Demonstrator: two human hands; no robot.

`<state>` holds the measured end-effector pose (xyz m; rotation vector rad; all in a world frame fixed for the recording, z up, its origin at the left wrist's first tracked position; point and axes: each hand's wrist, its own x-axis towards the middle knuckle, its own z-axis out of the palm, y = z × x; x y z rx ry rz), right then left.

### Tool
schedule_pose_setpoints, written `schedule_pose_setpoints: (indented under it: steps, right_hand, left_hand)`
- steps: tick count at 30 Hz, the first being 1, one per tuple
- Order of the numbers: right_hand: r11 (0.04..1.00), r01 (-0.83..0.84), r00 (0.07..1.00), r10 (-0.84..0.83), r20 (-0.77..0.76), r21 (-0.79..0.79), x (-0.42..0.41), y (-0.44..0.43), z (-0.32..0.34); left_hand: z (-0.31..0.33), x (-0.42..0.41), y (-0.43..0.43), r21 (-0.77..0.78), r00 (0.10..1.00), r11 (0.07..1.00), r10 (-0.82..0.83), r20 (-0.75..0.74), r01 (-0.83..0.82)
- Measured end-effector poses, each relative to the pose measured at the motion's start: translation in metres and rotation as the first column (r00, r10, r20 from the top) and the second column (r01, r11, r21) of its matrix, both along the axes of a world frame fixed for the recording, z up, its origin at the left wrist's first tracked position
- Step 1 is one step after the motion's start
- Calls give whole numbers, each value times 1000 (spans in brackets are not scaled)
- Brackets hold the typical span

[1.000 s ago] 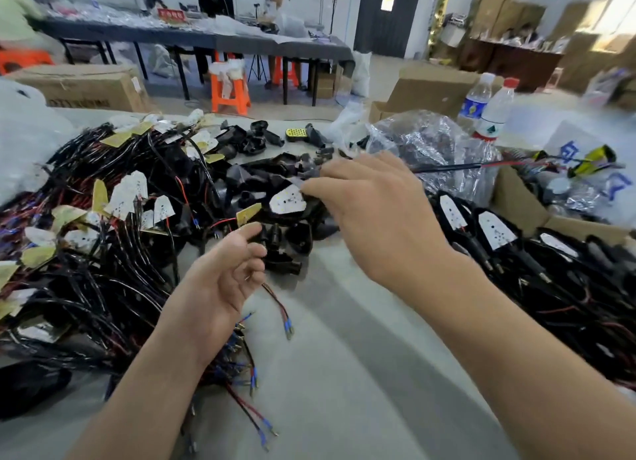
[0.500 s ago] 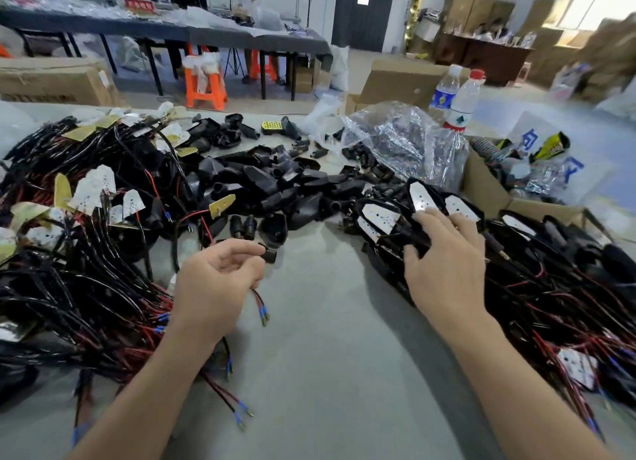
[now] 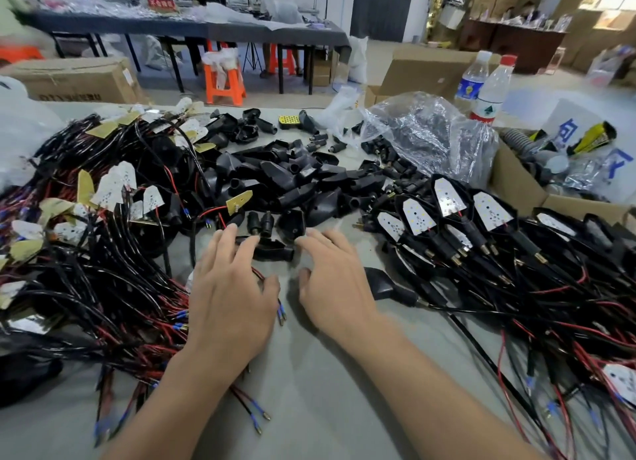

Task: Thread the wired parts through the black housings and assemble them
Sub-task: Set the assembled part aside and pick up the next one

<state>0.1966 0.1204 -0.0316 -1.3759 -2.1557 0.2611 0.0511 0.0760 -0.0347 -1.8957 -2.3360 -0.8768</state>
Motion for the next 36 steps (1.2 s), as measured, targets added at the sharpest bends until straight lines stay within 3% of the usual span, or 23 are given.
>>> schedule_pose_setpoints:
  steps: [7,10,12,14,15,17,19,20,21,22,24,25,27,29,33,34,36]
  right_hand:
    - [987,-6,997,20,80,-160,-42,32,-10]
    - [998,33,999,-35,-41,-44,-40,33,-9]
    - [997,71,987,-74,-140,-25,-32,32,-8]
    - [998,27,954,-42,-296,-56,-26,26,-4]
    - [998,-17,937,-4,-349,-58,-25,23,-3]
    - [991,-103,918,61,-393,-86,-29,14,1]
    - [973,-191,902,122,-414,-131,-36,7,3]
    - [968,-217,903,149,-403,-128,-39,4,3]
    - [968,-220,910,161,-383,-117,-41,3,2]
    - [973,-203,922,152,-356,-112,-42,2,1]
    - [987,-124,958,93,-269,-100,-44,-2,0]
    - [996,-76,982,68,-174,-40,-47,-4,-1]
    - [993,-57,994,47,98,105,-55,-9,-3]
    - [994,-88,964,68,259,65,-62,-10,-3]
    - [995,-60,930,84,358,-77,-68,-5,6]
    - [994,-49,928,82,363,-99,-69,-4,8]
    - [988,-50,923,101,372,-144,-65,-3,12]
  left_hand:
    - [0,-18,3,-159,997,985,66,-45,-72]
    - [2,-17,1,-174,998,983,47,-30,-52]
    - [5,-15,0,-96,999,994,42,3,-41]
    - [14,-13,-1,20,977,1000,13,212,-18]
    - [19,-12,0,66,916,998,-42,398,17]
    - [24,-8,2,134,666,989,-146,731,70]
    - [24,-10,7,146,445,989,-142,884,25]
    - [25,-13,8,138,411,990,-126,903,1]
    - [25,-16,9,143,422,989,-120,899,-25]
    - [26,-21,9,162,502,985,-108,858,-65]
    - [28,-32,8,251,739,953,-48,672,-167]
    - [30,-37,6,318,815,927,-22,579,-201]
    - [29,-45,5,376,833,888,14,554,-265]
    - [27,-49,7,308,746,883,67,663,-353]
    - [29,-50,9,236,569,885,39,822,-401]
    - [28,-53,10,203,470,890,14,882,-408]
    - [28,-57,13,90,180,915,-20,984,-392]
